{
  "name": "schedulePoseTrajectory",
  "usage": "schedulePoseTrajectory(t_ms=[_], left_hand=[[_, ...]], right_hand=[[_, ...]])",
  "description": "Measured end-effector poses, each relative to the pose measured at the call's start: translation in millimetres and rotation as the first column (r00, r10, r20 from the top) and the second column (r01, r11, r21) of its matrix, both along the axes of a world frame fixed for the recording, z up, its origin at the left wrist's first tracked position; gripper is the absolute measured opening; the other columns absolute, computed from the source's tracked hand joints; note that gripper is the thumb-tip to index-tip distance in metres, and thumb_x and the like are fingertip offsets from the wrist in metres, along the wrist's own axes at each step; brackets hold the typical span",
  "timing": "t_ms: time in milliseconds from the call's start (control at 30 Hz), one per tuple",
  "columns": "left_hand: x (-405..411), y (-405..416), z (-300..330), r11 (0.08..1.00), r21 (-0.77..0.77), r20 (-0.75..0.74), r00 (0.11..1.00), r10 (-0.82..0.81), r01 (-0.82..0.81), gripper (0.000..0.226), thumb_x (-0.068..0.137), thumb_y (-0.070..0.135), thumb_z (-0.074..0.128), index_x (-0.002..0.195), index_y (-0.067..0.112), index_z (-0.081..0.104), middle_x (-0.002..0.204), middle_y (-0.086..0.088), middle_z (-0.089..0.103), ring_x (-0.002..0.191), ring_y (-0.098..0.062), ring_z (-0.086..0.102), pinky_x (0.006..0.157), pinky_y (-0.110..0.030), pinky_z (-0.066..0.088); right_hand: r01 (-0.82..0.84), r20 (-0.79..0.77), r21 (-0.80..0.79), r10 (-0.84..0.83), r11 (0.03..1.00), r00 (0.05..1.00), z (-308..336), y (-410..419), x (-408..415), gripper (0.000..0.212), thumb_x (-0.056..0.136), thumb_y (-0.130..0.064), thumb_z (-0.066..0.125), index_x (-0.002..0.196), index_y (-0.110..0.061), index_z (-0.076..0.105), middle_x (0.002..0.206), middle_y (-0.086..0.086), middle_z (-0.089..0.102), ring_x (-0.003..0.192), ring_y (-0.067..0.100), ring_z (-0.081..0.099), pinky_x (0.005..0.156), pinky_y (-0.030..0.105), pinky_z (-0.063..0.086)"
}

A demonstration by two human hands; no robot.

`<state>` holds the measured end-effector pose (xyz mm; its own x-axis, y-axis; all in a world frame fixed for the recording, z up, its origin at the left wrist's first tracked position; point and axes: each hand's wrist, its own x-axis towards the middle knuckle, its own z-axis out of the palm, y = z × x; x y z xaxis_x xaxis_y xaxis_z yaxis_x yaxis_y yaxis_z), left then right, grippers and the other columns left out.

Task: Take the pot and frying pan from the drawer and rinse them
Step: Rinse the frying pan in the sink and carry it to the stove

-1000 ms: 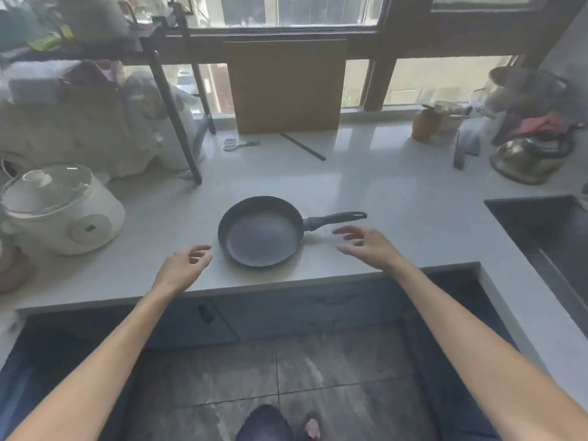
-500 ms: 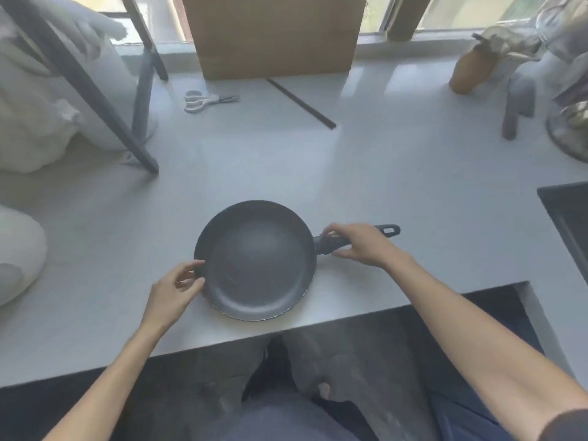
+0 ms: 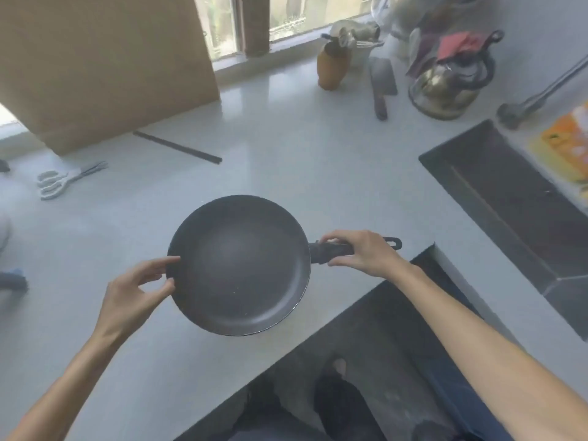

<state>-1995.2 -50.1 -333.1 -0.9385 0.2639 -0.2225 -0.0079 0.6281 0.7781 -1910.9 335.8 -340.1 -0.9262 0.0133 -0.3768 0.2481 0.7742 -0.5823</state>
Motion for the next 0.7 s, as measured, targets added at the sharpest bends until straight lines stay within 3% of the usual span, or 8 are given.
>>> schedulePoseTrajectory(t_ms=[67, 233, 333, 467, 600, 700], left_hand=[[-21, 58, 13, 0.993, 0.034, -0.031, 0.994, -0.11, 0.111, 0.046, 0.077, 0.0, 0.069, 0.099, 0.04, 0.066, 0.098, 0.017, 0.069, 0.087, 0.018, 0.057, 0.08, 0.005, 0.038], [-54, 239, 35, 0.915, 0.059, -0.097, 0.914, -0.394, 0.4, 0.046, 0.078, 0.001, 0.066, 0.093, 0.045, 0.066, 0.087, 0.041, 0.064, 0.084, 0.016, 0.06, 0.077, 0.003, 0.041], [-59, 360, 40, 0.843, 0.043, -0.092, 0.843, -0.53, 0.535, 0.048, 0.076, 0.005, 0.065, 0.089, 0.051, 0.065, 0.082, 0.041, 0.064, 0.083, 0.016, 0.061, 0.08, -0.004, 0.046], [-49, 508, 40, 0.75, 0.076, -0.077, 0.754, -0.653, 0.657, 0.035, 0.062, 0.03, 0.058, 0.086, 0.054, 0.065, 0.091, 0.027, 0.07, 0.085, 0.001, 0.068, 0.088, -0.03, 0.053], [-42, 625, 27, 0.698, -0.029, -0.056, 0.696, -0.715, 0.715, 0.036, 0.066, 0.027, 0.057, 0.095, 0.045, 0.067, 0.087, 0.016, 0.073, 0.087, -0.003, 0.067, 0.089, -0.033, 0.053], [-43, 695, -2, 0.652, -0.123, -0.011, 0.656, -0.755, 0.748, 0.039, 0.075, 0.014, 0.061, 0.109, 0.032, 0.068, 0.1, 0.005, 0.07, 0.097, -0.012, 0.065, 0.093, -0.03, 0.05]], right_hand=[[0.124, -0.029, 0.018, -0.124, 0.992, 0.992, 14, 46, 23, 0.038, 0.076, -0.037, 0.072, 0.11, -0.046, 0.057, 0.108, -0.017, 0.068, 0.105, 0.01, 0.061, 0.092, 0.035, 0.045], [0.417, -0.102, 0.072, -0.409, 0.906, 0.907, 41, 173, 93, 0.039, 0.072, -0.038, 0.074, 0.106, -0.049, 0.058, 0.112, -0.022, 0.066, 0.109, 0.001, 0.058, 0.09, 0.028, 0.042], [0.541, -0.129, 0.079, -0.53, 0.837, 0.838, 50, 254, 135, 0.038, 0.073, -0.037, 0.074, 0.107, -0.046, 0.06, 0.111, -0.024, 0.065, 0.107, -0.002, 0.055, 0.084, 0.023, 0.036], [0.661, -0.153, 0.063, -0.647, 0.748, 0.747, 46, 353, 184, 0.037, 0.072, -0.039, 0.074, 0.105, -0.048, 0.059, 0.108, -0.028, 0.064, 0.108, -0.001, 0.058, 0.083, 0.023, 0.038], [0.748, -0.106, 0.043, -0.741, 0.662, 0.663, 25, 428, 216, 0.036, 0.072, -0.044, 0.073, 0.103, -0.054, 0.056, 0.103, -0.03, 0.058, 0.109, -0.001, 0.055, 0.088, 0.029, 0.041], [0.78, -0.076, 0.028, -0.777, 0.625, 0.625, -2, 472, 222, 0.035, 0.074, -0.04, 0.073, 0.101, -0.054, 0.056, 0.1, -0.029, 0.057, 0.102, 0.002, 0.055, 0.082, 0.029, 0.039]])
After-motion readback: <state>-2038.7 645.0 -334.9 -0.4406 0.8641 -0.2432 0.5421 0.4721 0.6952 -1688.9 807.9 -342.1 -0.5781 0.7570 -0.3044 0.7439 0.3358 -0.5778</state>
